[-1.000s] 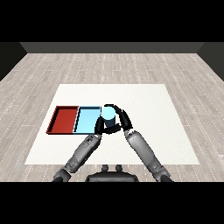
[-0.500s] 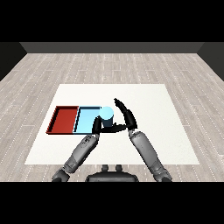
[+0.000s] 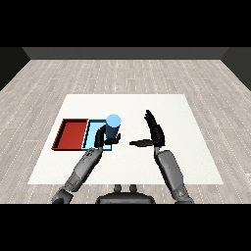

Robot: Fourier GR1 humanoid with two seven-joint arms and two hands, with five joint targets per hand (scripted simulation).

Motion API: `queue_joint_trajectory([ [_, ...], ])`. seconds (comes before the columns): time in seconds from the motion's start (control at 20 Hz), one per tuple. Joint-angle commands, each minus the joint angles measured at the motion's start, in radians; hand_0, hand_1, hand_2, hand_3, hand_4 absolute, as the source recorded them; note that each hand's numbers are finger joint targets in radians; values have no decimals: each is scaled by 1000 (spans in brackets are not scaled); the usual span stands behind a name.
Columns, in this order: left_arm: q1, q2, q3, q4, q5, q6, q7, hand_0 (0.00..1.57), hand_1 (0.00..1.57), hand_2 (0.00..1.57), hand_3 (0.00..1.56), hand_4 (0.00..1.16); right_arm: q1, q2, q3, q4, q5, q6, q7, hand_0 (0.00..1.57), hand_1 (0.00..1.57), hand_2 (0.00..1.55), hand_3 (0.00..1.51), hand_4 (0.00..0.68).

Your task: Pick the blue can and put it in the blue box

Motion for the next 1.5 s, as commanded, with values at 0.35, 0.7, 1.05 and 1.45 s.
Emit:
queue_joint_trajectory([
  [0.35, -98, 173, 118, 207, -73, -17, 180, 1571, 1571, 1571, 1490, 1103, 101, 12, -79, 41, -79, 45, -95, 0, 0, 0, 0, 0],
  [0.7, -239, 222, 2, 535, -286, 66, 407, 906, 906, 782, 504, 930, 34, 15, -125, 88, -103, 31, -51, 0, 0, 0, 0, 0],
  [1.05, -397, 124, -15, 816, -360, 24, 544, 848, 848, 795, 580, 878, -17, 11, -185, 186, -123, 35, -88, 0, 0, 0, 0, 0],
  [1.45, -366, 42, 75, 982, -284, -89, 520, 1034, 1034, 889, 0, 824, 61, 18, -186, 210, -128, 48, -134, 0, 0, 0, 0, 0],
])
